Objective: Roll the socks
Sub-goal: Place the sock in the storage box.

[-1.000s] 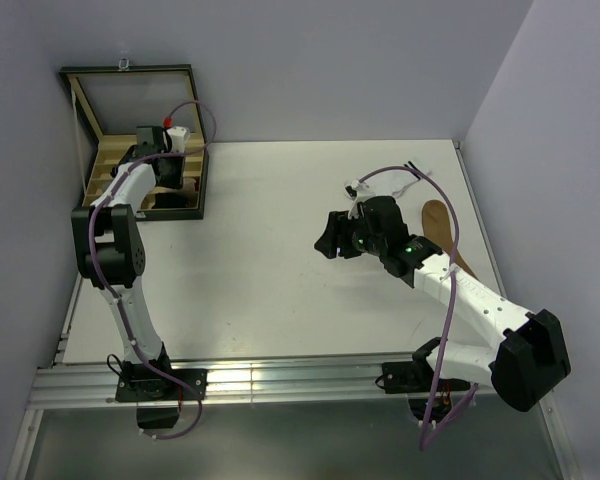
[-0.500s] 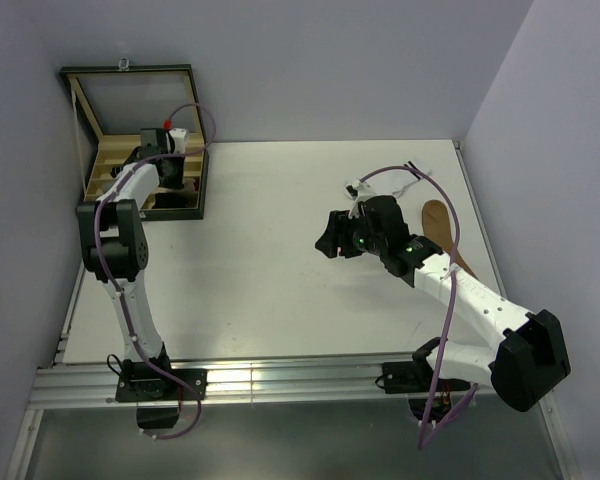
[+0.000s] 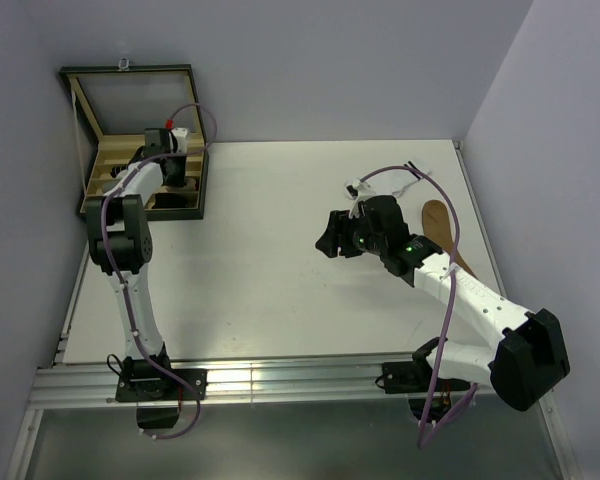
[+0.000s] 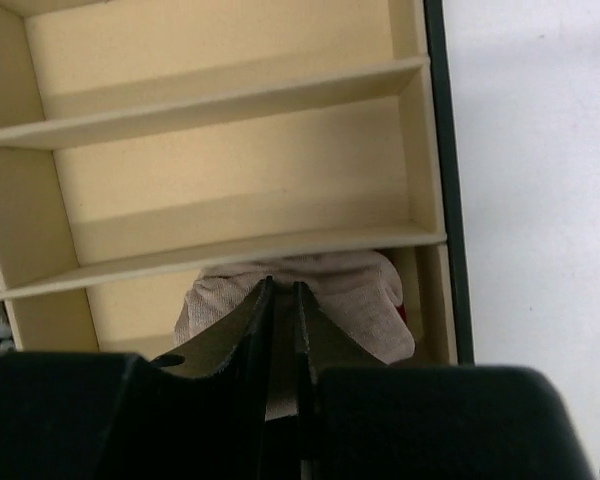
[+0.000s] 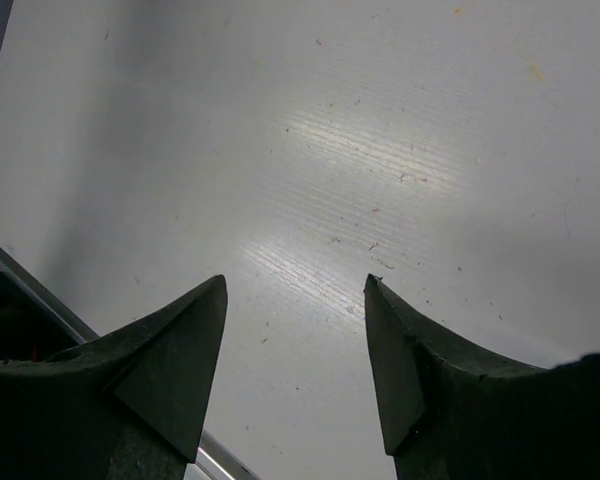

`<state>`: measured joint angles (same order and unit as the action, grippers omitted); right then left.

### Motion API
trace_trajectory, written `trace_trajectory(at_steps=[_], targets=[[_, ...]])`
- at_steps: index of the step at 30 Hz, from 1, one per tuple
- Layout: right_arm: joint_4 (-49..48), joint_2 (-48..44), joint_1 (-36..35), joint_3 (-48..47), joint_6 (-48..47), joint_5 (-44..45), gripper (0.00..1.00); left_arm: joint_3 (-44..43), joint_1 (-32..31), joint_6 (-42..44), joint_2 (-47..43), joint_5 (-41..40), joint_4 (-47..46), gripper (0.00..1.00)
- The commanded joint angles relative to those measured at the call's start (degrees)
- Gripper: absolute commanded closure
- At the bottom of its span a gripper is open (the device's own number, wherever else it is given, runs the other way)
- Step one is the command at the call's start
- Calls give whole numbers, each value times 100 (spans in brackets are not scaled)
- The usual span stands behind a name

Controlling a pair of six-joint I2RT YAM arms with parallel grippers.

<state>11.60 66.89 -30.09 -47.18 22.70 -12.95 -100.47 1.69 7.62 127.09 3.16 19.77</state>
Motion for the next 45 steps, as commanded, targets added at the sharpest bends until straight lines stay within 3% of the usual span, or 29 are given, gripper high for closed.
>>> trace_trajectory(at_steps=[1, 9, 19, 28, 31, 38, 45], targets=[[-175, 34, 73, 33, -20, 3, 36, -403, 24, -32, 359, 18, 228, 81], [-175, 26, 73, 68, -20, -14, 36, -501, 41, 12, 554, -175, 747, 78], [-140, -124, 73, 33, -29, 29, 36, -298, 50, -58, -201, -236, -17, 53], [53, -282, 82, -133, -195, 275, 36, -369, 59, -375, -860, -711, -430, 39], [89, -379, 82, -151, -274, 380, 36, -298, 59, -515, -1124, -913, -474, 38], [53, -467, 99, -99, -240, 346, 36, 823, -2, -1481, -1932, -632, -675, 37], [246, -668, 99, -257, -362, 714, 35, 1899, -38, -1887, -3433, -684, -967, 34]])
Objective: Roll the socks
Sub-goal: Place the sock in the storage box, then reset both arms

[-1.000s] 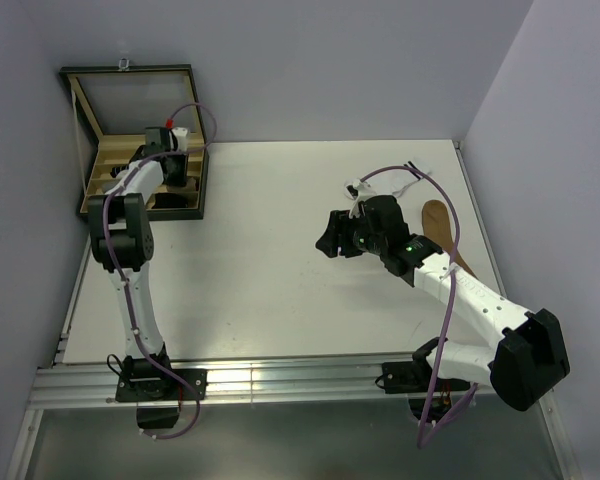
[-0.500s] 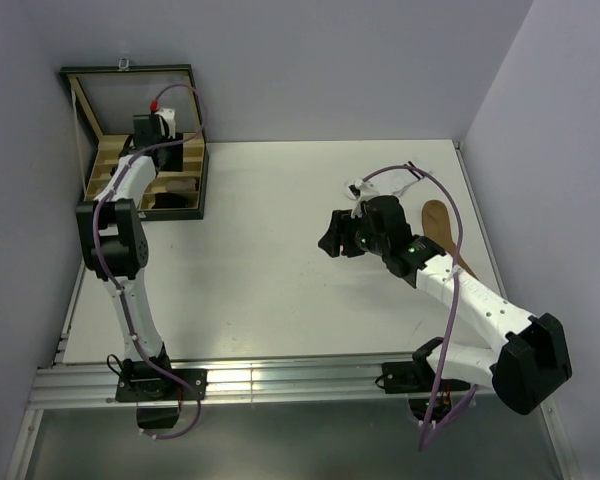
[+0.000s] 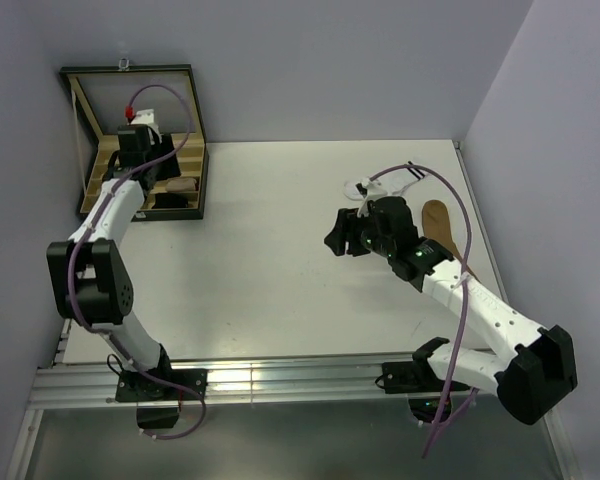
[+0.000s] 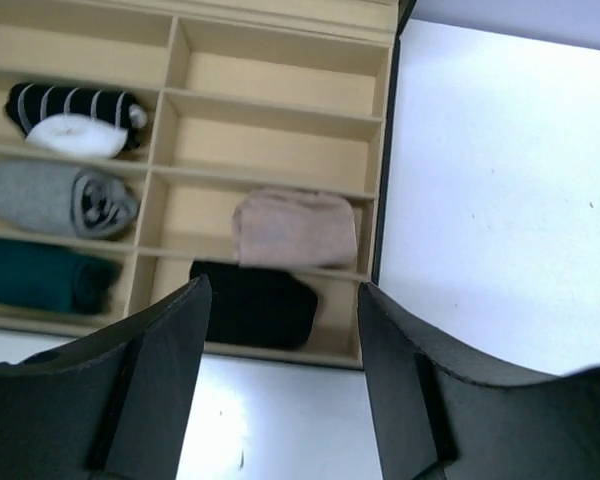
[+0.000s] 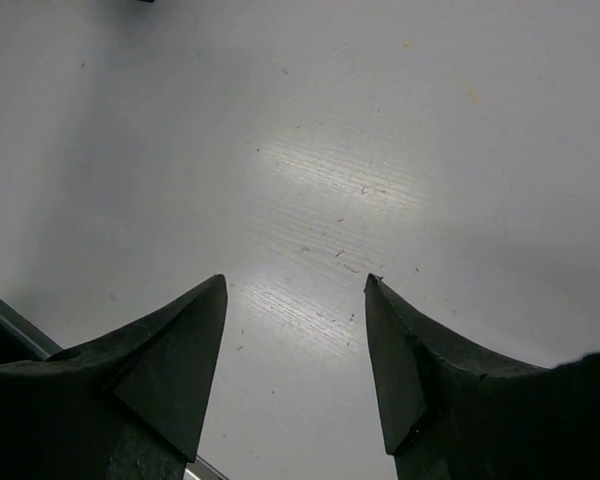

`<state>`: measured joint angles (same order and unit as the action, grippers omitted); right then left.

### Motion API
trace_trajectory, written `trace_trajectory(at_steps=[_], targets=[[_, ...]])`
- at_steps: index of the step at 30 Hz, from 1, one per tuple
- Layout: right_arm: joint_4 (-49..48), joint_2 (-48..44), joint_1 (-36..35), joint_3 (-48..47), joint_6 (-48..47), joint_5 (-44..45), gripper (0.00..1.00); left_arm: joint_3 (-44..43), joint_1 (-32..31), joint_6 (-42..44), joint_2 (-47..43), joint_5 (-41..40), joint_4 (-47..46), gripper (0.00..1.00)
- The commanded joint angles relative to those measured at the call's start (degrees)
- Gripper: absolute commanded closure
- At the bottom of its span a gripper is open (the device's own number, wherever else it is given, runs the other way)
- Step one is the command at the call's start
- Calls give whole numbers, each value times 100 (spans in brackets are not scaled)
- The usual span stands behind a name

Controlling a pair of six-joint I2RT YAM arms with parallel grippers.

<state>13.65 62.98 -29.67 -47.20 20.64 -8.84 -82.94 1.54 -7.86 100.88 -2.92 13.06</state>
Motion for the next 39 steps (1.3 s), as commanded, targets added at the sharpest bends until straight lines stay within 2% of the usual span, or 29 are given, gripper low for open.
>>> trace_trajectory(at_steps=[1, 5, 9, 17, 20, 21, 23, 28, 35, 39], targets=[[93, -373, 67, -316, -166, 391, 35, 198, -22, -313, -981, -321, -252, 34], [436, -664, 84, -588, -201, 901, 34, 488, -13, -269, -2113, -806, -23, 32], [1128, -971, 84, -1009, -131, 1875, 34, 691, -14, -339, -3073, -1105, 301, 30], [2071, -1841, 84, -1819, -148, 3397, 27, 586, -110, -199, -4777, -1457, 1110, 21], [2151, -2421, 84, -1784, -192, 3836, 20, 480, -382, -146, -5252, -1659, 1286, 13], [2142, -2587, 93, -1749, -227, 3924, 16, 454, -435, -146, -5350, -1685, 1322, 5], [2133, -3088, 84, -1635, -254, 4143, 11, 392, -549, -163, -5674, -1730, 1427, 1], [2072, -4142, 84, -1266, -421, 4557, 1, 664, -664, -365, -6535, -2063, 1454, 1], [2185, -5084, 84, -967, -342, 4944, 0, 867, -839, -691, -7248, -2967, 1471, 1], [2098, -5593, 84, -721, -377, 4962, 0, 1112, -892, -779, -7460, -3171, 1533, 1]])
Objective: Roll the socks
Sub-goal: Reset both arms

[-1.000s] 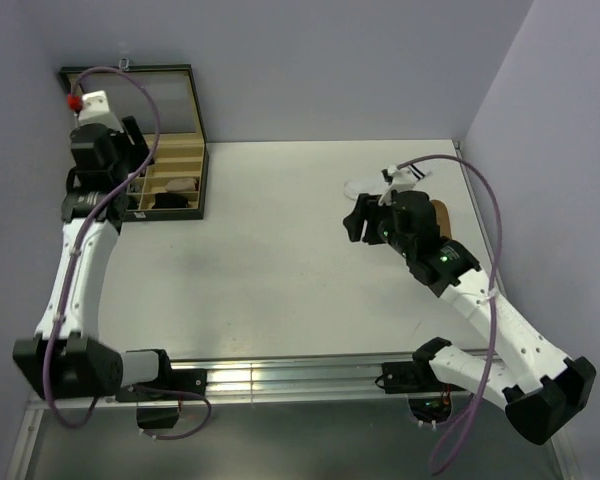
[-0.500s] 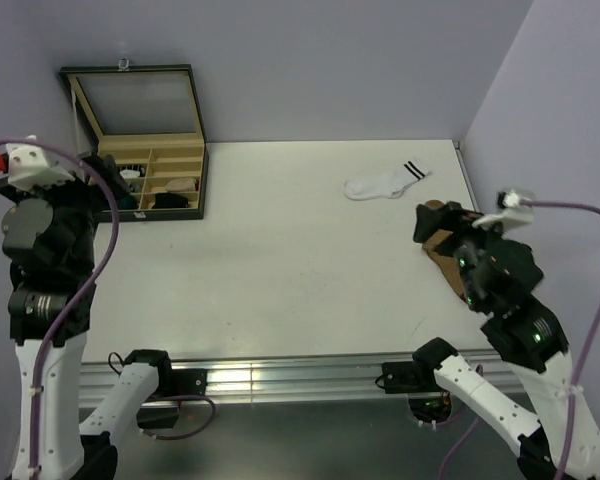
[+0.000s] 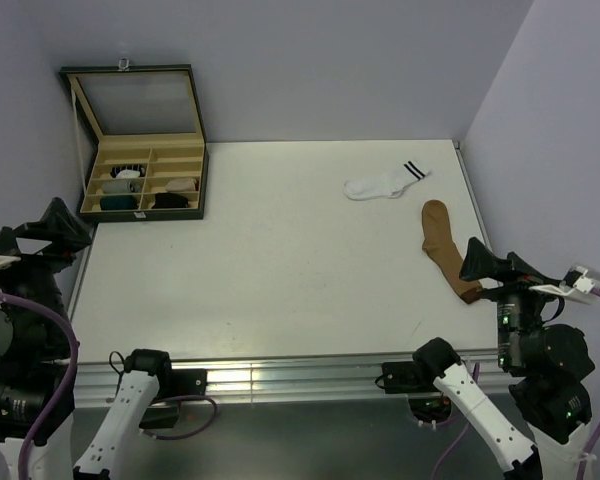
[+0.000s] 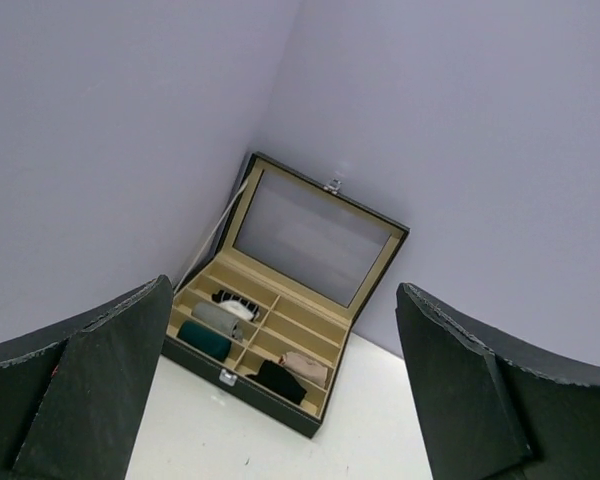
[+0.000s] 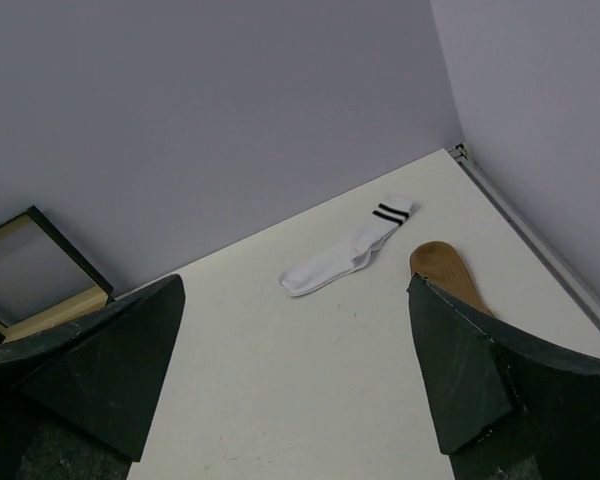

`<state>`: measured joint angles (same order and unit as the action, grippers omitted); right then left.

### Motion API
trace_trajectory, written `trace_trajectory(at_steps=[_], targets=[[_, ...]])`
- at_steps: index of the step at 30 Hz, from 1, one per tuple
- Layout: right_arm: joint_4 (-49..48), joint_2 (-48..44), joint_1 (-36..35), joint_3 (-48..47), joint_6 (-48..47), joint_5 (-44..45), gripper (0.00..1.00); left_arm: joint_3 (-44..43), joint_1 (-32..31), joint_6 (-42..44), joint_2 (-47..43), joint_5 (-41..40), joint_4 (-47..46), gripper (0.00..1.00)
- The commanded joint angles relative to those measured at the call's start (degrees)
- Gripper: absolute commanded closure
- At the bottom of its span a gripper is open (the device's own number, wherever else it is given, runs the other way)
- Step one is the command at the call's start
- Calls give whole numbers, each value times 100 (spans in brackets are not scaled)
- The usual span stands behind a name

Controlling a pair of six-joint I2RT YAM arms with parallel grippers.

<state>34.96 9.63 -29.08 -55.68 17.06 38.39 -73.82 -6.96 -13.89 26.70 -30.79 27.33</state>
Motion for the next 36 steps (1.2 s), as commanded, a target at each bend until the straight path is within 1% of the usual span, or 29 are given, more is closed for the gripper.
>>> trace_trajectory(at_steps=[1, 4, 5, 15, 21, 27, 36], targets=[[-42, -321, 25, 154, 8, 239, 0, 245, -68, -202, -94, -393, 123, 1], [-138, -488, 17, 259, -1, 125, 0, 482, -139, -263, -217, -454, 1, 1], [-199, -497, 16, 277, -97, -32, 0, 535, -148, -298, -252, -472, -35, 1], [-226, 74, 16, 197, -212, -323, 0, 922, -139, -360, -376, -753, -465, 1], [-411, 127, 16, 330, -229, -438, 0, 922, -183, -307, -306, -762, -510, 1], [-376, 188, 16, 286, -379, -455, 0, 1054, -183, -421, -358, -692, -615, 1], [-473, 74, 16, 391, -361, -578, 0, 1028, -183, -448, -218, -586, -615, 1]])
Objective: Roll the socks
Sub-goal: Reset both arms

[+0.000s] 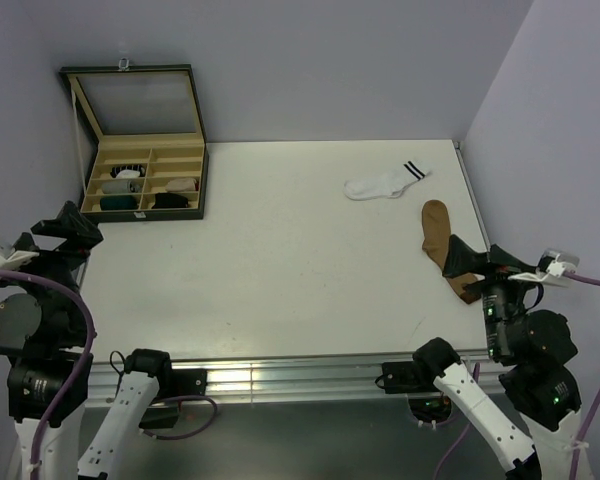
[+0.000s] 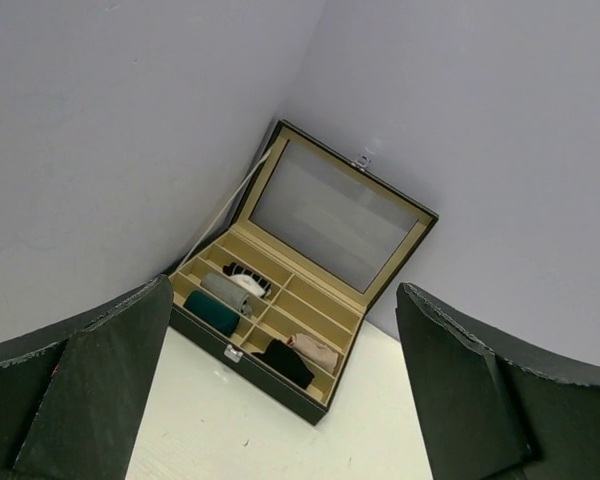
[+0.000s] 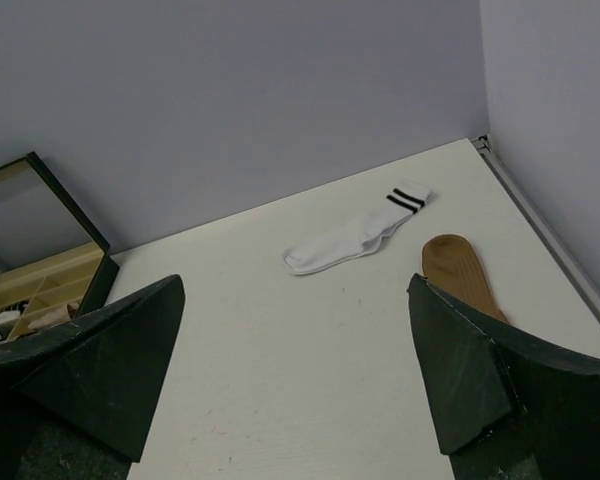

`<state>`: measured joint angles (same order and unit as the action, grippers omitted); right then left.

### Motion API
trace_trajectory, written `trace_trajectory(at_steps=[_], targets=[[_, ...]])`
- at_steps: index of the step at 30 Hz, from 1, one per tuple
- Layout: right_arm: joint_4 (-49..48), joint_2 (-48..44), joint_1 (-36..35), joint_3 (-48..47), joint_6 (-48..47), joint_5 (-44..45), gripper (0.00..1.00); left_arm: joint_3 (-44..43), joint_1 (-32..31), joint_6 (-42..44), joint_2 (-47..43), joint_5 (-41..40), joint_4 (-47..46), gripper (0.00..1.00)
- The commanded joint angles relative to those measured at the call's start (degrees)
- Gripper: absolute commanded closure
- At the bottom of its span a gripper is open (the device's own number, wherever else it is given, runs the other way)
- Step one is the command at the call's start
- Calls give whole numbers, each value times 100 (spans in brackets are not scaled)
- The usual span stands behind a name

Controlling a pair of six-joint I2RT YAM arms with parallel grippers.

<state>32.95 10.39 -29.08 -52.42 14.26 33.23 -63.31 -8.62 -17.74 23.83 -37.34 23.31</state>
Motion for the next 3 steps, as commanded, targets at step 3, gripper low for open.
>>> trace_trajectory(at_steps=[3], targets=[[-271, 33, 16, 22, -152, -54, 0, 38, -17, -81, 25, 60, -239, 1]])
